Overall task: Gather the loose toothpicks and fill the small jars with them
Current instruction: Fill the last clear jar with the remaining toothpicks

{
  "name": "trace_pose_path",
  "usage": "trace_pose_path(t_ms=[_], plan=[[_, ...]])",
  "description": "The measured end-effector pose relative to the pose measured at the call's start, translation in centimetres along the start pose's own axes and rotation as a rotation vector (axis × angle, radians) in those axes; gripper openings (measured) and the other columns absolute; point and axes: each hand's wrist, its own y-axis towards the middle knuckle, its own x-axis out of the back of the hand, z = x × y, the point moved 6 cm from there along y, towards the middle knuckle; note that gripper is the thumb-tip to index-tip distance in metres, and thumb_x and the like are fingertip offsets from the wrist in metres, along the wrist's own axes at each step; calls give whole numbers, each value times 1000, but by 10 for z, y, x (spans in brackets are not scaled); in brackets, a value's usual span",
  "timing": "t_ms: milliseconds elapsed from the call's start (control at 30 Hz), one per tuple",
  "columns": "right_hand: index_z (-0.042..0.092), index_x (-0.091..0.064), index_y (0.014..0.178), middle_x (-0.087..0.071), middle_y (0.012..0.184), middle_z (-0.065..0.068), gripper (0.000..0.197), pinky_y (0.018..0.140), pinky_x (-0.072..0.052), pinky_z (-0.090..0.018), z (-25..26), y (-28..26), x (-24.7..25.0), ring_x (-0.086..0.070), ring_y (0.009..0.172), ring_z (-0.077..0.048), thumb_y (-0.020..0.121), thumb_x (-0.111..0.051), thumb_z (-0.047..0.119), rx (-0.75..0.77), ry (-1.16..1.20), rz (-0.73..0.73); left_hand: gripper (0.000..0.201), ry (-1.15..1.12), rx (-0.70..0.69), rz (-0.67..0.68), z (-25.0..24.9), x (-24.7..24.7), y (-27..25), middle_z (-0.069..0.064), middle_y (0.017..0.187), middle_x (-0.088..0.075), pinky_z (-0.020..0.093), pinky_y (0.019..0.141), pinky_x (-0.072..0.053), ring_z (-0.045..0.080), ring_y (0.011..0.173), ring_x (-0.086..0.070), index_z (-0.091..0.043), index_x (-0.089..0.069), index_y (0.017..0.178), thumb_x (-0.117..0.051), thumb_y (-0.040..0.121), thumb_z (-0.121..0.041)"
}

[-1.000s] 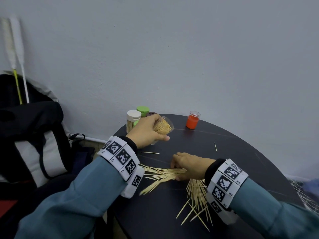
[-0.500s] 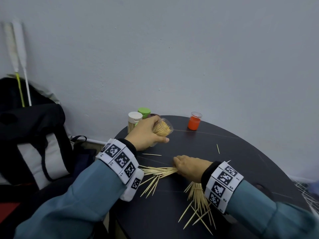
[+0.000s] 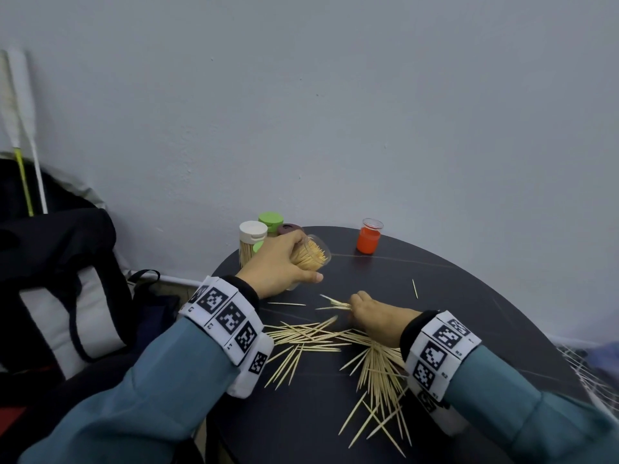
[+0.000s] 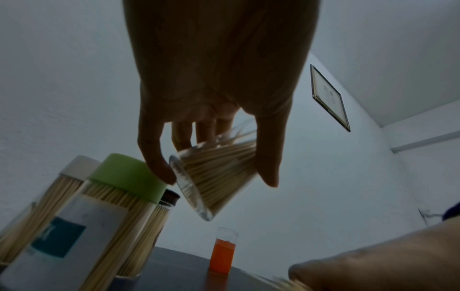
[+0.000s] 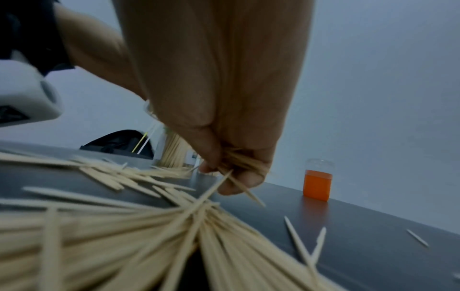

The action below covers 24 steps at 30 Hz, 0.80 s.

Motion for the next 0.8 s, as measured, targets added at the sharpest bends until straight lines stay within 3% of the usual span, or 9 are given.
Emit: trace_pose_path(t_ms=[133, 233, 300, 367, 500, 667, 800], plan=[[5, -42, 119, -49, 114, -10, 22, 84, -35, -24, -18, -1, 6, -46, 96, -19, 98, -34, 5, -78, 217, -41, 36, -5, -14, 12, -2, -3, 1, -13, 81, -52, 11, 57, -35, 0, 72, -49, -21, -46, 94, -77, 76, -23], [14, -39, 97, -47, 88, 1, 12, 69, -36, -20, -27, -6, 10, -43, 83, -15, 99, -29, 9, -66, 430, -58, 35, -45, -44, 28, -7, -6, 2, -13, 81, -54, 5, 57, -39, -1, 71, -50, -22, -48, 91, -78, 74, -22], [17, -38, 89, -43, 79, 4, 16, 64, -35, -17, -32, -7, 14, -41, 72, -10, 99, -28, 9, -44, 535, -99, 34, -58, -63, 48, -8, -9, 3, -12, 81, -55, 5, 58, -38, 0, 70, -51, -25, -47, 86, -79, 74, -22], [13, -39, 92, -41, 77, 3, 16, 58, -34, -12, -34, -9, 25, -38, 66, -7, 100, -26, 8, -21, 699, -203, 35, -59, -69, 67, -8, -13, 3, -10, 79, -55, 7, 58, -37, 0, 70, -50, -28, -46, 81, -79, 74, -22], [17, -36, 83, -36, 70, 1, 27, 47, -31, -9, -28, -14, 63, -37, 49, 2, 102, -22, 5, 114, 1168, -464, 33, -76, -68, 77, -8, -19, 4, -6, 82, -57, 14, 64, -39, 6, 73, -52, -23, -48, 83, -80, 73, -23], [16, -38, 86, -33, 64, 2, 25, 50, -35, -17, -19, -20, 107, -36, 46, -3, 103, -21, 10, 304, 1600, -800, 31, -122, -63, 126, -6, -27, 1, -11, 78, -56, 16, 63, -39, 2, 69, -50, -26, -48, 81, -78, 74, -29], [15, -44, 92, -35, 64, 3, 25, 55, -37, -16, 2, -19, 114, -40, 47, -1, 103, -23, 10, 357, 1665, -847, 29, -172, -50, 159, -6, -31, 0, -6, 85, -59, 24, 71, -42, 9, 77, -53, -22, -52, 91, -74, 77, -35]])
